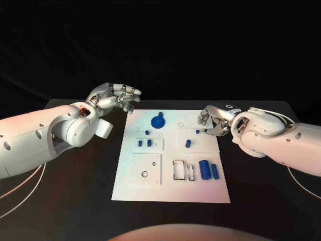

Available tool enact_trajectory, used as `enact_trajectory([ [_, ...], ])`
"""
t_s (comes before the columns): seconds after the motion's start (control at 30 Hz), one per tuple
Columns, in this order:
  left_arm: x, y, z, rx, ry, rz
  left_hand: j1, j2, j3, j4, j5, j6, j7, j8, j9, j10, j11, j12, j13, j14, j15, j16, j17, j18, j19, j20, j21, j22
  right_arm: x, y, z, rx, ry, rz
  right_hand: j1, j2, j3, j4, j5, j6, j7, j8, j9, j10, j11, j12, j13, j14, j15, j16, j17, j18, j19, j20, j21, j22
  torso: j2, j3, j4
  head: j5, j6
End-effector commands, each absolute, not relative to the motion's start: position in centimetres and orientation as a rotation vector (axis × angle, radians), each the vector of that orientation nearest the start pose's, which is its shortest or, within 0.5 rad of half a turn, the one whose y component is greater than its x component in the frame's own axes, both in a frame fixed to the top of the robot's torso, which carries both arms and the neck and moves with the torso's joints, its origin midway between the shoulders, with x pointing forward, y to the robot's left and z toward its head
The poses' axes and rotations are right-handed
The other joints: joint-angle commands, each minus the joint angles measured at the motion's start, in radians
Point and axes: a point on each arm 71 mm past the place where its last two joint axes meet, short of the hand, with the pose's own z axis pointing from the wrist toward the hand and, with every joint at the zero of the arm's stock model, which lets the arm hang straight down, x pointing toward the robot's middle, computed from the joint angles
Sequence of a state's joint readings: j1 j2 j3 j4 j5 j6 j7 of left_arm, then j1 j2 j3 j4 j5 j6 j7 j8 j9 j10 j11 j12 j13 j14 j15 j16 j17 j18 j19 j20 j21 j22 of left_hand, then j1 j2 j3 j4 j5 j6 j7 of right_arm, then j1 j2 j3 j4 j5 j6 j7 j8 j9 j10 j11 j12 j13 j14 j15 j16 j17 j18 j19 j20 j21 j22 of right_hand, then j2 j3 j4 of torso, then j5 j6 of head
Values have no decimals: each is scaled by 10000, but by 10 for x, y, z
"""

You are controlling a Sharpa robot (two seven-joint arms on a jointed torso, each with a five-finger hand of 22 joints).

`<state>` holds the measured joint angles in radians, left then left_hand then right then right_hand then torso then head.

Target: Assemble the parts on the task board

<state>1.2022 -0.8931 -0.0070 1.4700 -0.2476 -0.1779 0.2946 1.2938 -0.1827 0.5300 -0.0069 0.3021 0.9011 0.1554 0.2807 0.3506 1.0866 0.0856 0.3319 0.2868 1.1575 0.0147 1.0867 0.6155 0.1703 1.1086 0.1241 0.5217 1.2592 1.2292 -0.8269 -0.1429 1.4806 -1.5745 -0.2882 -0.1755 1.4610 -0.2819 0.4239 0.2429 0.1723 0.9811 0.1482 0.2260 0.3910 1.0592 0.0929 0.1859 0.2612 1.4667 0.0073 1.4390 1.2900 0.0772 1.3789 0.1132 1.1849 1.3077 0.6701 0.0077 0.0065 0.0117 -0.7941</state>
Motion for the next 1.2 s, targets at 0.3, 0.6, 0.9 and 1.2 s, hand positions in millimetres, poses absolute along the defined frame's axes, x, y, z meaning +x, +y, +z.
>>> enact_trajectory([
  [0.3,496,240,-168,-9330,15255,-15414,-42,47,-72,-21,37,8,-13,47,8,68,-38,97,14,-60,-25,-73,-37,118,-25,-44,-84,-37,482,-192,-221,-3680,17411,4450,-148,-12,190,-202,251,153,30,-61,-37,355,0,-215,-182,439,60,20,90,64,158,43,230,802,-11,-1,6,-44,-40],
  [0.6,494,239,-167,-9346,15324,-15447,-46,41,-79,-23,38,-9,-11,44,7,65,-37,103,13,-61,-26,-75,-43,117,-23,-45,-92,-42,484,-189,-226,-3725,17585,4284,-119,59,917,-513,131,352,-26,-51,-43,716,-50,-502,-413,467,12,79,166,27,263,-1,408,928,-11,5,9,-27,-72],
  [0.9,493,239,-167,-9370,15389,-15436,-47,36,-85,-27,39,-28,-9,40,4,62,-37,109,12,-62,-26,-77,-49,117,-20,-47,-101,-47,485,-191,-234,-3898,17618,3841,-328,-11,1353,-728,107,410,-32,-57,-29,905,-61,-689,-542,466,4,85,149,6,313,-18,500,1002,-6,21,15,3,-113],
  [1.2,494,240,-168,-9405,15418,-15383,-48,35,-91,-30,37,-48,-6,36,3,56,-35,115,11,-62,-27,-79,-56,116,-16,-49,-111,-53,484,-187,-238,-3991,17648,3898,-482,11,1565,-864,91,489,-56,-24,2,1050,-84,-759,-589,471,-11,101,165,-6,345,-26,560,1047,-12,21,4,26,-164],
])
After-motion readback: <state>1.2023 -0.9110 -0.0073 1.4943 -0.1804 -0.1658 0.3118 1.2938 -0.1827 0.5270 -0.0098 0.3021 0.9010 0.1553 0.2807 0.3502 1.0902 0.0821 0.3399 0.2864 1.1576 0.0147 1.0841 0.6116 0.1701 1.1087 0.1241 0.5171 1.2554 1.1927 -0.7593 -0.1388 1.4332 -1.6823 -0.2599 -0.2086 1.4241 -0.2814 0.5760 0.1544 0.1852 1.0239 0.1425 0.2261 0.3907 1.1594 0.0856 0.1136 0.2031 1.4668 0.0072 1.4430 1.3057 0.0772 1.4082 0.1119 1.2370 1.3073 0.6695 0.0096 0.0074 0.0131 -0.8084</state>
